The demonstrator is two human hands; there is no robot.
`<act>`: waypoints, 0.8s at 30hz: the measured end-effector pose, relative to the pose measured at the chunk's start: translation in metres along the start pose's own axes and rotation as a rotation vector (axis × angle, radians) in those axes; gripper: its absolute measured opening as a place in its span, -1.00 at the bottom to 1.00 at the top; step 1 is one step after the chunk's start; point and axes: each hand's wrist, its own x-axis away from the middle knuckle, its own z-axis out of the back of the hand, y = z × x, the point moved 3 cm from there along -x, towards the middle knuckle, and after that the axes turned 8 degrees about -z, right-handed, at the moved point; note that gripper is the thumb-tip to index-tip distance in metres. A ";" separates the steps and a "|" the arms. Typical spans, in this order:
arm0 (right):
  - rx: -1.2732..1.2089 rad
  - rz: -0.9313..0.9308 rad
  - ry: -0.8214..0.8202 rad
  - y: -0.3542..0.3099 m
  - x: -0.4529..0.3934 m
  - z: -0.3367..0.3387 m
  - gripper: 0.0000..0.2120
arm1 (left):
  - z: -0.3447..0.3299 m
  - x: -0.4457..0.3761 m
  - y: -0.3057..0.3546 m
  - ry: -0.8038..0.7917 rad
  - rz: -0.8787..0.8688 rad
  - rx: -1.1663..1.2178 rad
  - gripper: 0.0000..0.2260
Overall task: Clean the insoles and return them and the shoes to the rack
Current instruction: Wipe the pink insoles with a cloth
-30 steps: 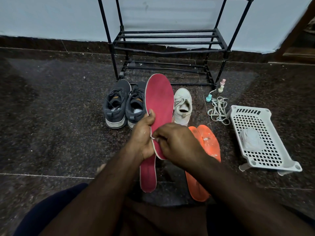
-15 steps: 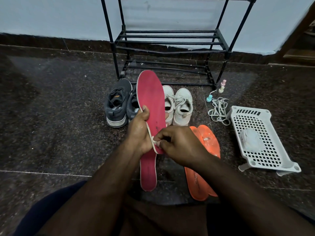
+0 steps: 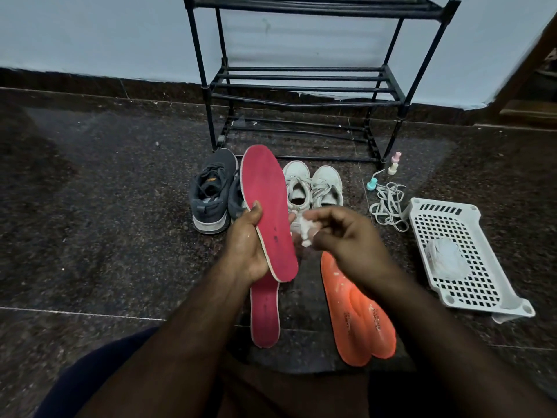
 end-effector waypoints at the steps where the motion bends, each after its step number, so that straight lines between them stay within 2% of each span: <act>1: -0.095 -0.041 0.022 0.001 -0.001 0.007 -0.66 | 0.002 0.001 -0.001 0.006 0.013 -0.026 -0.53; 6: -0.335 -0.210 0.105 0.012 -0.010 0.028 -0.76 | -0.001 0.012 -0.010 0.005 0.089 -0.097 -0.52; 10: -0.356 -0.182 0.114 0.017 -0.017 0.029 -0.83 | -0.003 0.020 -0.016 -0.029 0.150 -0.108 -0.45; 14: -0.137 0.004 0.095 0.013 -0.017 0.018 -0.76 | -0.006 0.024 -0.022 -0.068 0.183 -0.165 -0.47; 16: -0.032 0.046 0.085 0.013 -0.019 0.012 -0.70 | -0.009 0.026 -0.023 -0.083 0.189 -0.178 -0.48; 18: 0.088 0.073 0.100 0.017 -0.021 0.009 -0.73 | -0.009 0.026 -0.024 -0.089 0.184 -0.175 -0.50; 22: 0.630 0.290 0.185 0.022 -0.025 0.006 -0.88 | -0.009 0.024 -0.025 -0.073 0.179 -0.148 -0.53; 24: 0.828 0.330 0.196 0.022 -0.025 0.003 -0.86 | -0.009 0.024 -0.025 -0.056 0.159 -0.149 -0.53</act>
